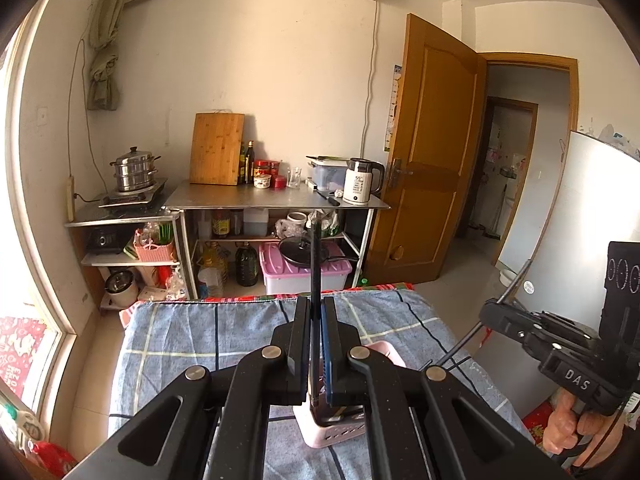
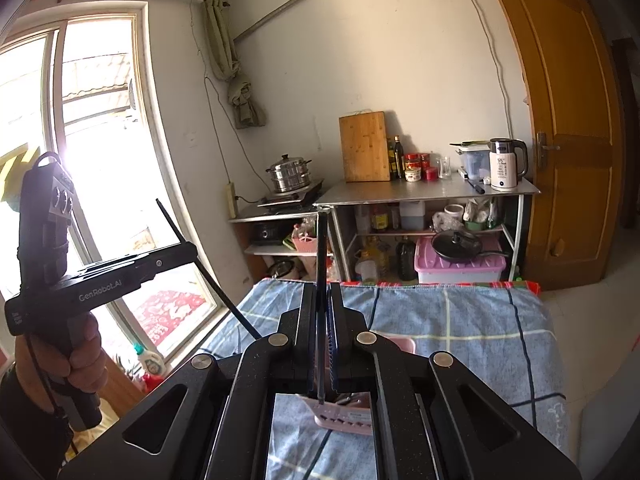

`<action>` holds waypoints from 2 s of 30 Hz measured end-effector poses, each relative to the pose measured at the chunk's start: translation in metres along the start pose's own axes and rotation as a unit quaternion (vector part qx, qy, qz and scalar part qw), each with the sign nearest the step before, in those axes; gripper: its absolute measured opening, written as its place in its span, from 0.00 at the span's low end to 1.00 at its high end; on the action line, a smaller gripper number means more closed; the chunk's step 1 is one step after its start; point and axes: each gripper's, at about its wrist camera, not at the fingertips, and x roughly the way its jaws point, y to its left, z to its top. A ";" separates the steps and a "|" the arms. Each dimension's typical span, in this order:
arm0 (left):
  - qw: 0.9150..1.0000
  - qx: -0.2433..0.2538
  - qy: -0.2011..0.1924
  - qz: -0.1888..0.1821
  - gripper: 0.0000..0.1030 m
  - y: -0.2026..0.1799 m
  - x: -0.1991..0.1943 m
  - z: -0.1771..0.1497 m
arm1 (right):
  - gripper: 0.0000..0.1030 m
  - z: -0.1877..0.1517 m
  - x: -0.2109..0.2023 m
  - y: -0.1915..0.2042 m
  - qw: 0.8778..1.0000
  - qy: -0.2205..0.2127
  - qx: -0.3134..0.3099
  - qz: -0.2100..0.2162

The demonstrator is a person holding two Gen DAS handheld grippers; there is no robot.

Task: Organize utensils
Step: 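Lift both black chopsticks and carry them over the pink basket, then open both tools to drop the black chopsticks into the basket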

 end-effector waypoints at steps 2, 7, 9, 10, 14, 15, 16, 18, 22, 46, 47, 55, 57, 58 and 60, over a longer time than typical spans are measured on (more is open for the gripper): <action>1.000 -0.001 -0.002 -0.007 0.04 -0.002 0.004 0.002 | 0.05 0.001 0.005 -0.003 1.000 0.000 0.003 -0.002; 1.000 -0.005 0.005 -0.024 0.04 -0.007 0.022 -0.003 | 0.05 -0.003 0.015 -0.010 1.000 0.005 0.011 -0.009; 0.999 -0.005 0.014 -0.028 0.04 -0.007 0.033 -0.009 | 0.05 -0.005 0.020 -0.013 1.000 0.010 0.015 -0.011; 0.999 -0.006 0.020 -0.030 0.04 -0.007 0.039 -0.012 | 0.05 -0.007 0.023 -0.014 1.000 0.012 0.016 -0.012; 0.999 -0.008 0.040 -0.035 0.04 -0.006 0.058 -0.028 | 0.05 -0.013 0.033 -0.015 1.000 0.021 0.017 -0.014; 0.998 -0.008 0.045 -0.035 0.04 -0.004 0.062 -0.032 | 0.05 -0.014 0.034 -0.016 0.999 0.023 0.017 -0.015; 0.998 -0.009 0.045 -0.032 0.04 -0.004 0.065 -0.036 | 0.05 -0.016 0.036 -0.016 0.999 0.025 0.018 -0.015; 0.998 -0.012 0.055 -0.032 0.04 -0.002 0.073 -0.043 | 0.05 -0.019 0.040 -0.017 0.999 0.030 0.019 -0.017; 0.997 -0.018 0.071 -0.032 0.04 0.002 0.085 -0.057 | 0.05 -0.025 0.051 -0.019 0.999 0.042 0.023 -0.017; 0.997 -0.025 0.064 -0.029 0.15 0.013 0.077 -0.070 | 0.10 -0.040 0.062 -0.023 0.996 0.086 0.014 -0.018; 0.997 -0.026 0.060 -0.029 0.15 0.013 0.072 -0.069 | 0.10 -0.040 0.059 -0.024 0.996 0.085 0.014 -0.017; 0.999 -0.025 0.031 -0.028 0.15 -0.001 0.027 -0.083 | 0.13 -0.050 0.022 -0.021 0.998 0.066 0.016 -0.017; 0.999 -0.026 0.025 -0.026 0.15 -0.006 0.017 -0.091 | 0.14 -0.055 0.012 -0.019 0.998 0.061 0.016 -0.019; 0.999 -0.025 0.023 -0.025 0.15 -0.009 0.013 -0.094 | 0.14 -0.058 0.007 -0.017 0.998 0.059 0.015 -0.019; 0.999 -0.027 0.021 -0.025 0.15 -0.015 0.004 -0.103 | 0.16 -0.064 -0.002 -0.014 0.998 0.057 0.012 -0.020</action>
